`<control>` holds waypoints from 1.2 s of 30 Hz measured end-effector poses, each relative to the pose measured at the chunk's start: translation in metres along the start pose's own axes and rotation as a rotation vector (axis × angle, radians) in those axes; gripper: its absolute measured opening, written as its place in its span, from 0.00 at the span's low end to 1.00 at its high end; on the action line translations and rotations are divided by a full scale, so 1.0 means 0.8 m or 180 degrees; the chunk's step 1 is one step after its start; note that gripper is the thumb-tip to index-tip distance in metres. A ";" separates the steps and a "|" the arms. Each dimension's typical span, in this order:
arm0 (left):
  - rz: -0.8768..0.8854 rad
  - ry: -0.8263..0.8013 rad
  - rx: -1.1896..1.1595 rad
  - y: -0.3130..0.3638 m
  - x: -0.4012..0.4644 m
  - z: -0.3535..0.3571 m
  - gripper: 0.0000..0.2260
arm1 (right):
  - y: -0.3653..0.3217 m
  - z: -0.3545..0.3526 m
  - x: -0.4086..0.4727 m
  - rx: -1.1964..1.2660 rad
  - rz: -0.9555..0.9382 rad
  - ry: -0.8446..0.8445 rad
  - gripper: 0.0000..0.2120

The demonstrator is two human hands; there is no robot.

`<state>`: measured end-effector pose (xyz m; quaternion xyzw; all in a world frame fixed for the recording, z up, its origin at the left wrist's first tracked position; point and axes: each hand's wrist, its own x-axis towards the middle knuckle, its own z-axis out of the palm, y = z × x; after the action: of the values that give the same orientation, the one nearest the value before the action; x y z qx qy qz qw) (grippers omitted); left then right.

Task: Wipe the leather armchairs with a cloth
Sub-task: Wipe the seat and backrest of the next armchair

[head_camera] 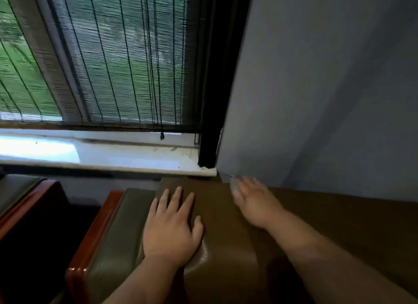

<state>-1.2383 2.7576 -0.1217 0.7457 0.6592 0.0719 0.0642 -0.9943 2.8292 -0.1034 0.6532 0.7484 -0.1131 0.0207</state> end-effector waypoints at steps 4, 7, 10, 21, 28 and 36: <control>0.0007 0.0041 -0.0077 0.001 0.008 -0.004 0.37 | 0.005 -0.013 0.037 0.0115 0.0306 -0.0021 0.29; 0.0074 0.0089 -0.0012 -0.004 0.012 0.000 0.38 | -0.076 0.021 -0.046 -0.0140 -0.0762 0.0316 0.28; 0.0022 0.0102 0.0009 -0.002 0.014 0.001 0.38 | -0.063 0.012 -0.087 -0.0294 -0.1113 0.0516 0.26; 0.0025 0.0234 0.0054 0.005 0.010 -0.001 0.39 | -0.071 0.043 -0.130 -0.0182 -0.0784 0.0428 0.29; -0.0001 0.0229 0.0088 0.007 0.010 0.001 0.36 | 0.073 0.014 -0.125 -0.0187 0.0825 0.0387 0.40; -0.0024 0.0262 0.0139 -0.001 0.010 0.005 0.36 | -0.057 0.057 -0.180 -0.0415 -0.0886 0.0359 0.28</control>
<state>-1.2376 2.7658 -0.1254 0.7409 0.6656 0.0879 0.0211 -1.0230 2.6745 -0.1156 0.5458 0.8374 -0.0292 0.0051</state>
